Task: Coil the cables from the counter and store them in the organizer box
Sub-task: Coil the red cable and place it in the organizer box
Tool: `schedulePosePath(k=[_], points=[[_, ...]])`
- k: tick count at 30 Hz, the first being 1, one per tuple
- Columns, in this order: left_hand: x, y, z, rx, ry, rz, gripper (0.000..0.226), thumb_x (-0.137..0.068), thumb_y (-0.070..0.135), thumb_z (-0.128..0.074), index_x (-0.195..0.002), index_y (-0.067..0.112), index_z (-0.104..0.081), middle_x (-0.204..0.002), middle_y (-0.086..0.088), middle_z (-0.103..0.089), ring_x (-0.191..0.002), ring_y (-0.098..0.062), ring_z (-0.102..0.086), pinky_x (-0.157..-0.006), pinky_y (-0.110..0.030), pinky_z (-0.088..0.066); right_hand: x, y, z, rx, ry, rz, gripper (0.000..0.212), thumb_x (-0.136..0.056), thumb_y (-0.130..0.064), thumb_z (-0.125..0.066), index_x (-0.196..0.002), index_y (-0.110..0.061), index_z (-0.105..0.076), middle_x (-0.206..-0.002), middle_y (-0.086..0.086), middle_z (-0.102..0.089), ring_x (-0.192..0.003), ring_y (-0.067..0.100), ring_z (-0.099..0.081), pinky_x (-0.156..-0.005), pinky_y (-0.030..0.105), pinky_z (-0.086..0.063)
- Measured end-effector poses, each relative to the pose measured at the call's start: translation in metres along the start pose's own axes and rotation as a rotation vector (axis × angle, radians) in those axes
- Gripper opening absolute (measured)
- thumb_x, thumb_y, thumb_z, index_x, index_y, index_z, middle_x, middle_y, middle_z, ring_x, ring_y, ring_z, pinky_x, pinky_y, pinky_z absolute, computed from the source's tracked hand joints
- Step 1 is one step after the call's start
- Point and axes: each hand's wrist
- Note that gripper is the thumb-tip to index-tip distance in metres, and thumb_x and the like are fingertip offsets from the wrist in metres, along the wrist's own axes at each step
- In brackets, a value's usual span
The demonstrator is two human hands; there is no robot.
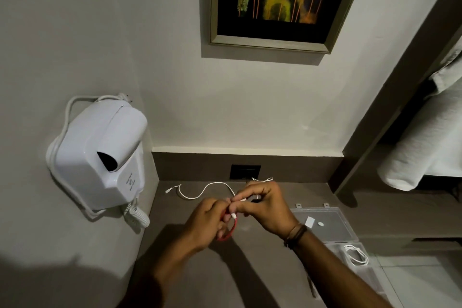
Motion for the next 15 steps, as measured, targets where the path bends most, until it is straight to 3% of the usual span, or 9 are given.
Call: schedulePosePath(k=[3,7,11,13,15], points=[[-0.008,-0.007,-0.009,0.250,0.017,0.105,0.058,-0.099,0.029,-0.037,-0.043,0.019,-0.048,-0.036,0.002,-0.038,-0.036,-0.014,-0.032,-0.041,-0.020,-0.028,0.005,0.015,-0.016,-0.369,0.063,-0.232,0.010,-0.079,-0.012,-0.079,-0.087,-0.007,-0.081,-0.077,0.004,-0.077,-0.065,0.014,-0.066,-0.056,0.028,-0.051],[-0.017,-0.026,-0.022,0.496,0.125,0.237,0.047,-0.094,0.041,-0.045,-0.051,0.022,-0.046,-0.039,0.001,-0.041,-0.037,-0.011,-0.031,-0.047,-0.025,-0.027,0.011,0.029,-0.031,-0.514,0.172,-0.352,0.018,-0.084,-0.018,-0.071,-0.097,-0.007,-0.077,-0.087,0.009,-0.077,-0.078,0.021,-0.067,-0.068,0.032,-0.052],[-0.026,-0.040,-0.032,0.549,0.214,0.325,0.036,-0.091,0.043,-0.050,-0.083,0.010,-0.064,-0.076,-0.017,-0.055,-0.063,-0.022,-0.051,-0.057,-0.029,-0.039,0.017,0.049,-0.031,-0.281,0.230,-0.332,0.020,-0.100,-0.006,-0.060,-0.112,0.003,-0.073,-0.110,0.026,-0.074,-0.096,0.028,-0.073,-0.082,0.037,-0.060],[-0.033,-0.046,-0.040,0.566,0.302,0.400,0.042,-0.091,0.042,-0.051,-0.072,0.008,-0.066,-0.064,-0.009,-0.068,-0.052,-0.017,-0.064,-0.049,-0.023,-0.048,0.022,0.057,-0.028,-0.142,0.203,-0.310,0.023,-0.103,-0.005,-0.055,-0.115,-0.002,-0.074,-0.113,0.019,-0.074,-0.103,0.024,-0.074,-0.086,0.031,-0.061],[-0.042,-0.051,-0.048,0.578,0.397,0.458,0.041,-0.091,0.040,-0.049,-0.069,0.010,-0.067,-0.052,-0.005,-0.069,-0.047,-0.017,-0.067,-0.048,-0.026,-0.055,0.029,0.062,-0.026,-0.103,0.147,-0.340,0.029,-0.107,-0.009,-0.048,-0.121,-0.010,-0.073,-0.116,0.008,-0.076,-0.108,0.019,-0.073,-0.090,0.028,-0.059]])
Point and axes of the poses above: each hand's wrist, its own x-axis away from the middle knuckle, its own z-axis out of the back of the hand, y = z × x
